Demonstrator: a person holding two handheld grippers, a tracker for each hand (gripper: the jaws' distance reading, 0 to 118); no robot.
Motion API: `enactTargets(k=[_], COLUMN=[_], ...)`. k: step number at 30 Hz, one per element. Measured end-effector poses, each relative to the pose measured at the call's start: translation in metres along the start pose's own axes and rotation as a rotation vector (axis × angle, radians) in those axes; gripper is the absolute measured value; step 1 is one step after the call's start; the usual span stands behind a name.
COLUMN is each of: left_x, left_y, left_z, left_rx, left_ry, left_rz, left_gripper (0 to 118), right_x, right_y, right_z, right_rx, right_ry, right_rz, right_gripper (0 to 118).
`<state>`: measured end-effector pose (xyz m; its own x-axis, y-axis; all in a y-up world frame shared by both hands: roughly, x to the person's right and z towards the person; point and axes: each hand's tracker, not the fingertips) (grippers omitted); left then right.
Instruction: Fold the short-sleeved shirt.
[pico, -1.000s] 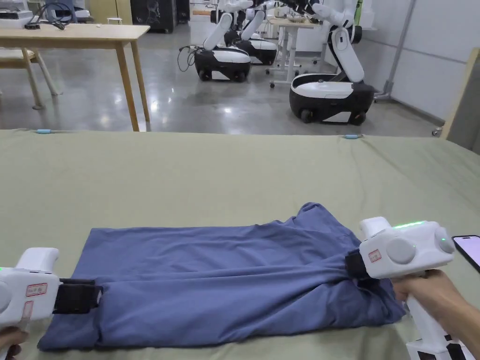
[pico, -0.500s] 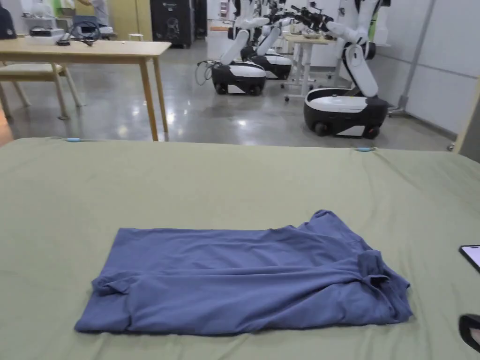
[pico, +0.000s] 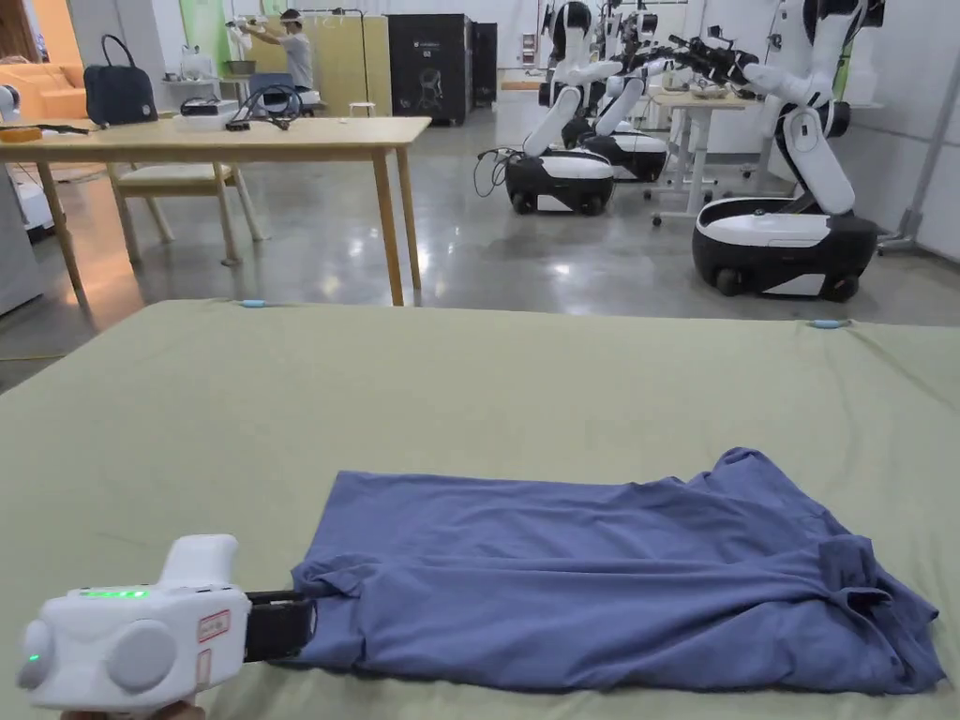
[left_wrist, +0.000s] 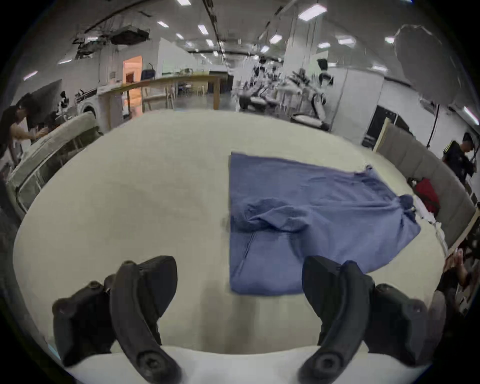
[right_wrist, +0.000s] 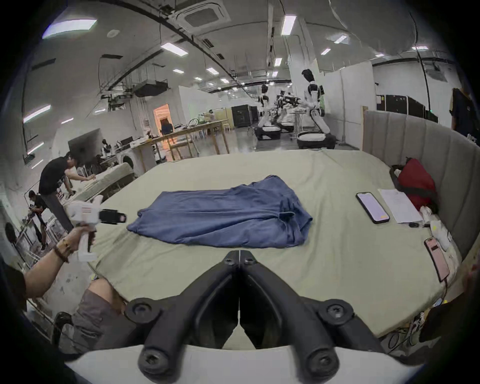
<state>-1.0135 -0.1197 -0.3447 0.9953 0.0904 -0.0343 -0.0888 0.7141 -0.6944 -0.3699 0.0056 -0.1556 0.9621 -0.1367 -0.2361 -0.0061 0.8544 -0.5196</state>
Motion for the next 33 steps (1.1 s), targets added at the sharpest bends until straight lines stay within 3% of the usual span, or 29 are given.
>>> enactTargets(k=[4, 6, 7, 9, 12, 16, 17, 18, 19, 20, 21, 28, 30, 32, 33], left_x=[0.021, 0.033, 0.038, 0.050, 0.073, 0.066, 0.059, 0.059, 0.058, 0.058, 0.056, 0.059, 0.061, 0.063, 0.063], left_y=[-0.006, -0.013, -0.013, -0.009, -0.008, -0.003, 0.000, 0.000, 0.001, 0.001, 0.003, -0.002, -0.002, -0.003, -0.001], left_z=[-0.030, -0.029, -0.025, -0.013, -0.011, -0.015, -0.013, -0.011, -0.009, -0.005, -0.001, 0.008, 0.009, 0.008, 0.008], left_rx=[-0.116, -0.140, -0.097, -0.055, -0.080, -0.089, -0.092, -0.092, -0.091, -0.083, -0.080, -0.078, -0.075, -0.086, -0.087], left_ry=[0.030, 0.029, 0.030, -0.018, 0.038, 0.015, 0.002, 0.000, -0.001, 0.000, -0.004, -0.018, -0.017, -0.018, -0.017], left_rz=[-0.085, -0.114, -0.152, -0.220, -0.331, -0.296, -0.271, -0.264, -0.260, -0.261, -0.260, -0.241, -0.244, -0.245, -0.246], left_gripper=[101, 89, 77, 3, 2, 2, 2, 2, 2, 2, 2, 3, 3, 3, 3], right_x=[0.003, 0.005, 0.008, 0.010, 0.017, 0.035, 0.044, 0.050, 0.063, 0.074, 0.083, 0.122, 0.120, 0.114, 0.112], right_y=[-0.003, -0.005, -0.004, -0.005, 0.000, 0.026, 0.034, 0.038, 0.040, 0.042, 0.042, 0.024, 0.019, 0.015, 0.014], right_z=[-0.003, -0.006, -0.008, -0.013, -0.029, -0.078, -0.101, -0.117, -0.140, -0.164, -0.187, -0.252, -0.255, -0.253, -0.252], right_rx=[-0.025, -0.042, -0.048, -0.064, -0.085, -0.101, -0.104, -0.114, -0.131, -0.160, -0.206, -0.369, -0.420, -0.412, -0.396], right_ry=[-0.008, -0.009, -0.015, -0.019, -0.020, -0.017, -0.029, -0.044, -0.056, -0.076, -0.109, -0.224, -0.268, -0.235, -0.219], right_rz=[-0.004, -0.008, -0.007, 0.001, 0.011, 0.065, 0.083, 0.097, 0.106, 0.106, 0.090, -0.028, 0.015, 0.008, 0.000], right_gripper=[0, 0, 0, 0, 0, 0, 8, 35, 80, 114, 118, 109, 78, 46, 23])
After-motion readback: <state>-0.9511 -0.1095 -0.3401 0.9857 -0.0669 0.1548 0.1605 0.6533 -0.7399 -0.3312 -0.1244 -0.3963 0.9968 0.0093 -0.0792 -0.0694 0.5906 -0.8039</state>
